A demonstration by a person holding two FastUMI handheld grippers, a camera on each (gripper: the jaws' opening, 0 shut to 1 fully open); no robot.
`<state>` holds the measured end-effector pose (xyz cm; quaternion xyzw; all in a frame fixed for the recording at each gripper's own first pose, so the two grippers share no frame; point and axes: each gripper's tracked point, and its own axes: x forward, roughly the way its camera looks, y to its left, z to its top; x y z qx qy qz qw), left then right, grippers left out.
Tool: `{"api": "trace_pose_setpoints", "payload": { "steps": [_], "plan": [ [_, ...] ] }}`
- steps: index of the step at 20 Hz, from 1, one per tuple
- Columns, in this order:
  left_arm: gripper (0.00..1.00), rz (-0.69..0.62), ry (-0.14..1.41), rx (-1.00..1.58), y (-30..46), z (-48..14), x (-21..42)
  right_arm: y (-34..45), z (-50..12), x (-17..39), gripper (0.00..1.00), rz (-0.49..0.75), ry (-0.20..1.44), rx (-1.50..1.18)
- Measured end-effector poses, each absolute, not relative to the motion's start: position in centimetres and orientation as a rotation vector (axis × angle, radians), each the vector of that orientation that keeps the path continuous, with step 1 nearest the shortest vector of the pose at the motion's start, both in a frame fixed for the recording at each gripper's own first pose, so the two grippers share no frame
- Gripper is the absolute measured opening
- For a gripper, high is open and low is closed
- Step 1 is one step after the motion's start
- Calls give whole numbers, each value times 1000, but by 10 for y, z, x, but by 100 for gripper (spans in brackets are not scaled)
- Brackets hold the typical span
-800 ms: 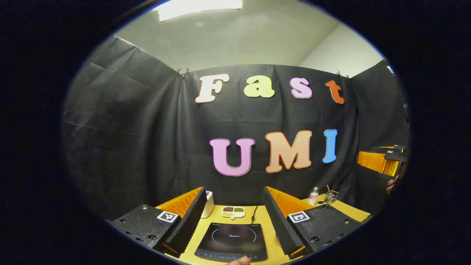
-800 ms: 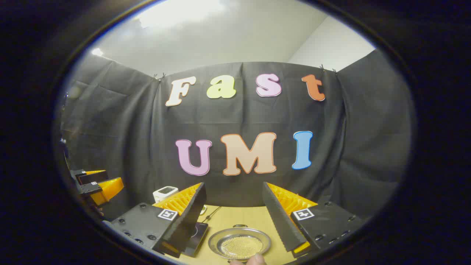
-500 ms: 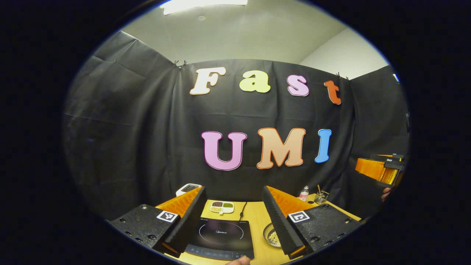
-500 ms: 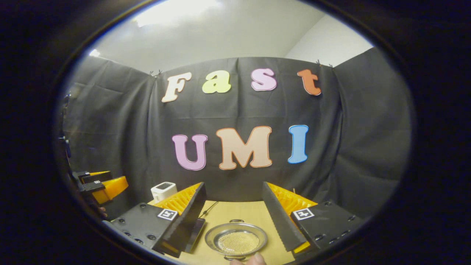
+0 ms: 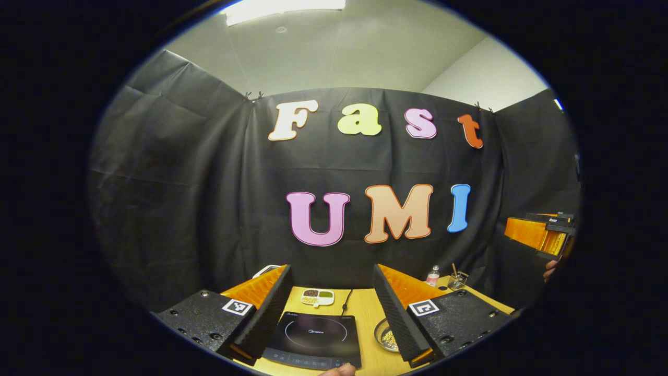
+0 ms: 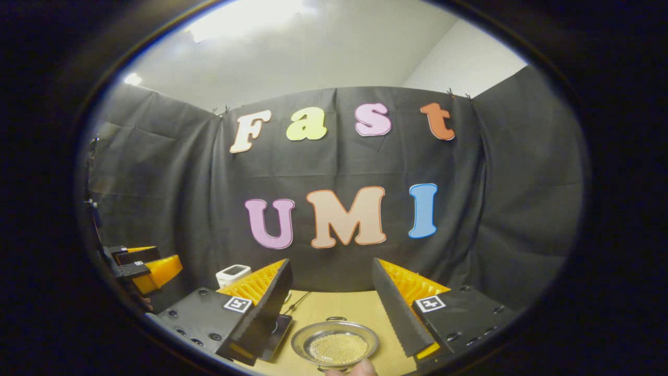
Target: First push the handle of the pot to place it horizontally, then grasp the pot with both hands and set it on the induction cooktop.
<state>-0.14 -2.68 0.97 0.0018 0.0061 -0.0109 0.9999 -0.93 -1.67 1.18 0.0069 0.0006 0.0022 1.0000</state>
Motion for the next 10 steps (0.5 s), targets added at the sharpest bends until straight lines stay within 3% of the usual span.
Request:
{"api": "trace_pose_setpoints", "payload": {
  "steps": [10],
  "plan": [
    [93,-9,43,33,-5,1,-12,15,-17,-1,97,50,87,3]
  ]
}}
